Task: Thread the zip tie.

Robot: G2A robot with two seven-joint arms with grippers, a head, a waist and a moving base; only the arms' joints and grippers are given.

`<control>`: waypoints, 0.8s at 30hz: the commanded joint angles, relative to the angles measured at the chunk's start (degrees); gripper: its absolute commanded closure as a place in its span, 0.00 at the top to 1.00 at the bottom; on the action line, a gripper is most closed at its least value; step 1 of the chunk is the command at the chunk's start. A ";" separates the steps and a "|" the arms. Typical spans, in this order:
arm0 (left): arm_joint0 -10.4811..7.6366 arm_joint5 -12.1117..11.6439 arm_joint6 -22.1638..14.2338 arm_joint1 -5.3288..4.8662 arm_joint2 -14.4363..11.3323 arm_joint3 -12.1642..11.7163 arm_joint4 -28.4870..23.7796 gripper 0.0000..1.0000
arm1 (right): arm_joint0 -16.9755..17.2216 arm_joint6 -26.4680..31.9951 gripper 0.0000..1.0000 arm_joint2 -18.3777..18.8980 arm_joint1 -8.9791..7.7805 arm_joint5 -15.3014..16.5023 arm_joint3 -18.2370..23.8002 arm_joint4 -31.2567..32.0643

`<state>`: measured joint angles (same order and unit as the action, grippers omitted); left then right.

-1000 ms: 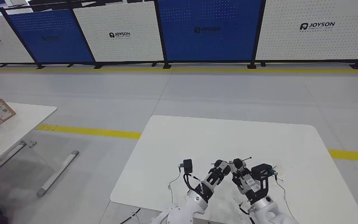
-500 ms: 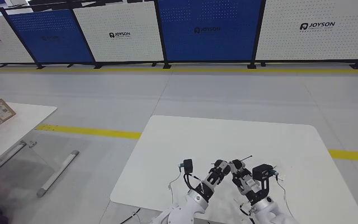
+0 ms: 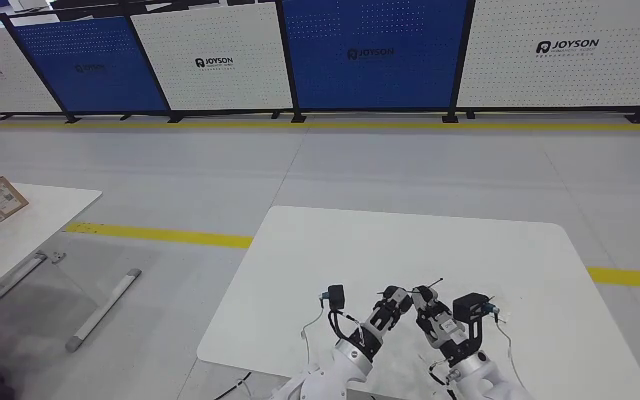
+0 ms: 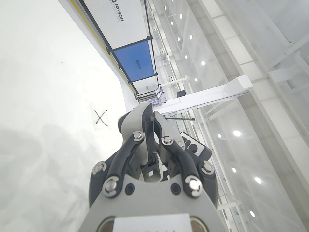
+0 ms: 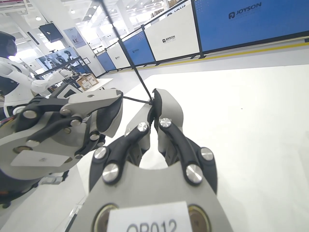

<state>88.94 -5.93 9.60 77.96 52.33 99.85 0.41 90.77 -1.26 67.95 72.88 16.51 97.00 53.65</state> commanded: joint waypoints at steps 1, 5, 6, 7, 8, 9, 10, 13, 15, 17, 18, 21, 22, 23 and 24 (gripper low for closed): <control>0.00 -0.04 0.05 0.02 0.01 -0.01 -0.04 0.00 | -0.04 -0.01 0.00 0.03 -0.01 0.00 -0.08 -0.10; -0.02 -0.33 0.14 0.06 -0.01 0.04 -0.15 0.00 | -0.13 0.17 0.00 -0.04 -0.02 0.02 -0.18 -0.16; 0.00 -0.54 0.14 0.07 -0.03 0.13 -0.19 0.00 | -0.21 0.38 0.00 -0.15 -0.02 -0.04 -0.23 0.00; 0.07 -0.76 0.12 0.07 -0.04 0.21 -0.19 0.00 | -0.35 0.64 0.00 -0.35 0.00 -0.20 -0.29 0.22; 0.12 -0.87 0.09 0.07 -0.06 0.28 -0.15 0.00 | -0.45 0.76 0.00 -0.50 0.01 -0.29 -0.35 0.33; 0.17 -1.00 0.04 0.07 -0.09 0.38 -0.13 0.00 | -0.58 0.87 0.00 -0.62 0.03 -0.39 -0.43 0.45; 0.25 -1.17 -0.03 0.07 -0.11 0.47 -0.09 0.00 | -0.75 0.98 0.00 -0.76 0.05 -0.50 -0.54 0.55; 0.41 -1.65 -0.21 0.06 -0.17 0.71 -0.05 0.00 | -1.03 1.29 0.00 -1.13 0.08 -0.74 -0.76 0.98; 0.56 -2.06 -0.34 0.04 -0.15 0.95 -0.11 0.00 | -1.13 1.34 0.00 -1.31 0.10 -0.84 -0.83 1.17; 0.75 -2.55 -0.46 0.02 -0.11 1.18 -0.21 0.00 | -1.20 1.41 0.00 -1.39 0.09 -0.86 -0.91 1.31; 0.80 -2.71 -0.51 0.01 -0.10 1.26 -0.23 0.00 | -1.21 1.42 0.00 -1.41 0.09 -0.87 -0.94 1.33; 0.99 -3.17 -0.69 0.00 -0.08 1.48 -0.39 0.00 | -1.27 1.55 0.00 -1.48 0.07 -0.94 -1.03 1.53; 1.05 -3.35 -0.75 -0.01 -0.07 1.61 -0.50 0.00 | -1.30 1.60 0.00 -1.49 0.07 -0.98 -1.07 1.62; 1.13 -3.59 -0.77 -0.01 -0.04 1.78 -0.66 0.00 | -1.32 1.63 0.00 -1.50 0.06 -1.02 -1.09 1.69; 1.24 -3.91 -0.79 -0.02 0.01 1.96 -0.79 0.00 | -1.32 1.66 0.00 -1.52 0.06 -1.09 -1.11 1.79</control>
<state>90.09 -9.58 8.82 77.94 52.30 101.66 -0.26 89.45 0.38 66.44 72.94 15.47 95.91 55.37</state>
